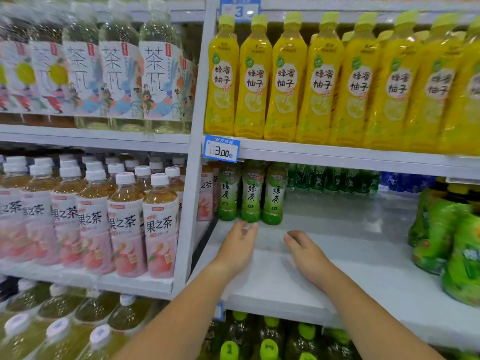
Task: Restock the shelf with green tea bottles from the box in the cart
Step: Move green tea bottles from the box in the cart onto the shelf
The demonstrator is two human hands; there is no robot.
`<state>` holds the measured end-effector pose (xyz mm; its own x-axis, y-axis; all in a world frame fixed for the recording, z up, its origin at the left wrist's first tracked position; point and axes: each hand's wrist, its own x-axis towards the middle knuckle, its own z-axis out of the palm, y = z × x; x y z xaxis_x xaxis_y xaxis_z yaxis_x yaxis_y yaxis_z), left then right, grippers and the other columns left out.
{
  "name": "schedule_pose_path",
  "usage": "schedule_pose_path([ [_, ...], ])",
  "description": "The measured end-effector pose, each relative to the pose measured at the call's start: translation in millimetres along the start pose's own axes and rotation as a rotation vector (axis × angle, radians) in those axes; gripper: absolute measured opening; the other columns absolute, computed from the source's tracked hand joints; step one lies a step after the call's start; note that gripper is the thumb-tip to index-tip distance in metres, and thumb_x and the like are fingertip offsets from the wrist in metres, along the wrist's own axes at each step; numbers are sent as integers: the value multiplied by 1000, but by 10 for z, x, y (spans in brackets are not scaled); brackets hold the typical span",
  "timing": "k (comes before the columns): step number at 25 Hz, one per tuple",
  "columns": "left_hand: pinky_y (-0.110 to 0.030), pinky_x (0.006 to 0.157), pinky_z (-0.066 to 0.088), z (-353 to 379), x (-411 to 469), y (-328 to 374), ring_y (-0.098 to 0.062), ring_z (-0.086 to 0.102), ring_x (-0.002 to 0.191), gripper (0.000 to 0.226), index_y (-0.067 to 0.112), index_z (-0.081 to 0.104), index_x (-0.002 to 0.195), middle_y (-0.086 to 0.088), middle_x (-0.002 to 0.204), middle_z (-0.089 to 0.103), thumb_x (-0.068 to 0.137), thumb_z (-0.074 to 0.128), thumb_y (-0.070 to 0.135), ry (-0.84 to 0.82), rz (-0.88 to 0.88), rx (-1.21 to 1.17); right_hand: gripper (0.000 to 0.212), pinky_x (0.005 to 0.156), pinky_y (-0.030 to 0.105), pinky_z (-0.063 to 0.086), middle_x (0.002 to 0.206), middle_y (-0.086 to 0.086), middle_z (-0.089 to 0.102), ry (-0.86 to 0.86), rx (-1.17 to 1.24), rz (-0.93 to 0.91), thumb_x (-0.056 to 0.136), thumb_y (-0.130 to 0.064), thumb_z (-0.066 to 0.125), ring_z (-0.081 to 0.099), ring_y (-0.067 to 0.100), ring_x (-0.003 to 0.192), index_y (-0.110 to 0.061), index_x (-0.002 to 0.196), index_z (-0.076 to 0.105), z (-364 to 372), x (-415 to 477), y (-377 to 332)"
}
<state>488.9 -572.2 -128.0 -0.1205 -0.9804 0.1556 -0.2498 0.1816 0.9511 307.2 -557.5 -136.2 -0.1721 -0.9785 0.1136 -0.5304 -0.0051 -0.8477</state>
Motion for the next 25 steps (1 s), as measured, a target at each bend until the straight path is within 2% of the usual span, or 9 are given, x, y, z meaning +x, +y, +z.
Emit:
schedule_pose_path([
  [3, -29, 109, 30, -60, -262, 34, -17, 43, 138, 57, 20, 35, 154, 1, 150, 45, 105, 40, 49, -24, 4, -17, 50, 101, 27, 31, 152, 2, 44, -78, 6, 20, 107, -42, 40, 42, 20, 138, -19, 151, 40, -113, -308, -18],
  [8, -38, 113, 39, -93, -656, 151, -18, 51, 130, 57, 24, 41, 149, 3, 144, 51, 101, 44, 56, -97, -89, 32, 49, 102, 29, 31, 153, -5, 41, -127, 56, 122, 106, -46, 40, 40, 16, 137, -27, 151, 39, -375, -818, -84],
  [10, -24, 99, 45, -62, -958, 279, -14, 50, 127, 53, 25, 41, 147, 6, 141, 51, 103, 44, 53, -173, -163, 58, 47, 96, 27, 36, 152, -6, 43, -160, 78, 182, 106, -44, 41, 42, 12, 129, -27, 150, 41, -474, -1126, -127],
  [12, -10, 79, 42, -71, -1167, 588, -9, 49, 120, 50, 26, 41, 148, 7, 138, 49, 104, 42, 50, -223, -274, 88, 47, 92, 25, 41, 150, -7, 45, -184, 89, 286, 106, -43, 42, 44, 9, 123, -27, 150, 42, -686, -1383, -272],
  [14, -18, 86, 39, -90, -1407, 706, -8, 47, 115, 50, 25, 41, 148, 7, 139, 49, 105, 41, 49, -255, -281, 125, 47, 97, 28, 40, 148, -8, 47, -204, 67, 287, 106, -45, 41, 45, 8, 123, -28, 150, 42, -743, -1622, -319],
  [16, -21, 92, 33, -112, -1514, 936, -6, 46, 114, 50, 25, 44, 147, 9, 138, 50, 105, 41, 50, -298, -349, 202, 47, 97, 26, 35, 144, -7, 48, -222, 52, 378, 107, -43, 40, 44, 6, 122, -25, 149, 42, -958, -1770, -467],
  [18, -16, 90, 32, -142, -1748, 1174, -3, 47, 114, 47, 21, 50, 144, 10, 134, 54, 105, 42, 46, -341, -379, 245, 48, 97, 26, 34, 146, -2, 49, -246, 60, 453, 107, -40, 41, 46, 10, 125, -20, 150, 41, -1139, -2014, -585],
  [22, -21, 87, 39, -201, -2052, 1703, -9, 54, 117, 48, 19, 52, 143, 4, 135, 57, 104, 46, 46, -418, -458, 262, 53, 108, 35, 37, 155, 3, 44, -260, 106, 614, 106, -42, 41, 45, 20, 138, -20, 154, 37, -1585, -2518, -859],
  [25, -25, 93, 39, -237, -2275, 2098, -9, 51, 118, 51, 20, 49, 145, 3, 139, 55, 104, 45, 49, -499, -485, 264, 53, 101, 32, 39, 159, 2, 37, -236, 154, 716, 107, -41, 40, 39, 22, 143, -20, 156, 34, -1959, -2863, -1097],
])
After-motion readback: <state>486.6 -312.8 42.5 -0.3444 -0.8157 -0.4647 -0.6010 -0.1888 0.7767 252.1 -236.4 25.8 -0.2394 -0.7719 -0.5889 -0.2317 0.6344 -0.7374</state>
